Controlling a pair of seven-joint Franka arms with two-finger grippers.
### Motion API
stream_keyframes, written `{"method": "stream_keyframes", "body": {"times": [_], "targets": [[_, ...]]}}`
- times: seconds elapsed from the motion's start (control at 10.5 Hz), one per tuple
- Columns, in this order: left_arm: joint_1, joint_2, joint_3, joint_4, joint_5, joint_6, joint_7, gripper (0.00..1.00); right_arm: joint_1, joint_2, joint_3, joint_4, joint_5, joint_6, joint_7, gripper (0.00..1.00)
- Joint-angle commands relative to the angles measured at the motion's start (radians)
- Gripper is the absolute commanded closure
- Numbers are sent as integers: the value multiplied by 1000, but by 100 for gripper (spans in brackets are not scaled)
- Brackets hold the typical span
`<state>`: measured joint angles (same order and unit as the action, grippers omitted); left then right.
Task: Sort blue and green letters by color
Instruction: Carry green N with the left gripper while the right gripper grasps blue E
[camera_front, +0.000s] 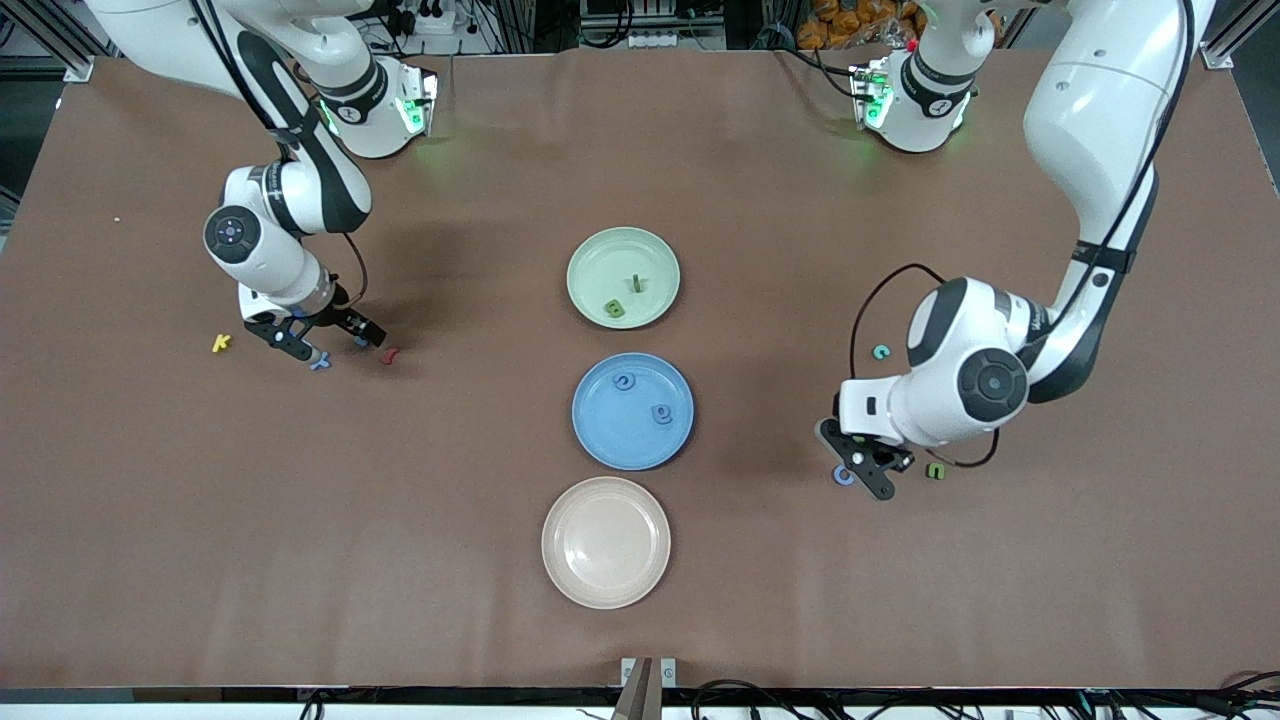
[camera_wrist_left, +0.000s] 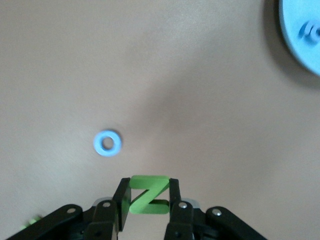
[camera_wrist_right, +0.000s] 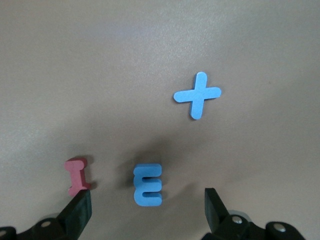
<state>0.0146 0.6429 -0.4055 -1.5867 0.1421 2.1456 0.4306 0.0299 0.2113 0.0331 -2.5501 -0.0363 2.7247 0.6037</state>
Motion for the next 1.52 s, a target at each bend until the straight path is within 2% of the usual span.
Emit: {"method": "stream_keyframes", "body": {"times": [0.0, 0.19, 0.48, 0.67, 0.95, 1.14, 1.33, 1.43], "targets": [[14, -107, -41, -162, -16, -13, -385, 100, -1, 19, 4, -6, -4, 33, 25, 0], [7, -152, -88, -228, -18, -13, -619, 100, -1, 25, 4, -6, -4, 41, 25, 0], [-13, -157, -217, -262, -7, -3, -1066, 100, -2, 43, 4, -6, -4, 63, 24, 4], [-118, -144, -220, -262, -6, 55, -1312, 100, -2, 43, 4, -7, -4, 61, 24, 10], [-252, -88, -214, -260, -4, 143, -1545, 100, -4, 43, 4, -13, -7, 61, 24, 25], [-318, -43, -211, -251, 63, 175, -1671, 100, -4, 46, 5, -15, -7, 61, 22, 38], [-390, 6, -207, -240, 126, 221, -1777, 100, -4, 53, 5, -15, -8, 59, 13, 58], [-421, 20, -179, -230, 157, 229, -1809, 100, -5, 53, 5, -15, -8, 58, 10, 69]]}}
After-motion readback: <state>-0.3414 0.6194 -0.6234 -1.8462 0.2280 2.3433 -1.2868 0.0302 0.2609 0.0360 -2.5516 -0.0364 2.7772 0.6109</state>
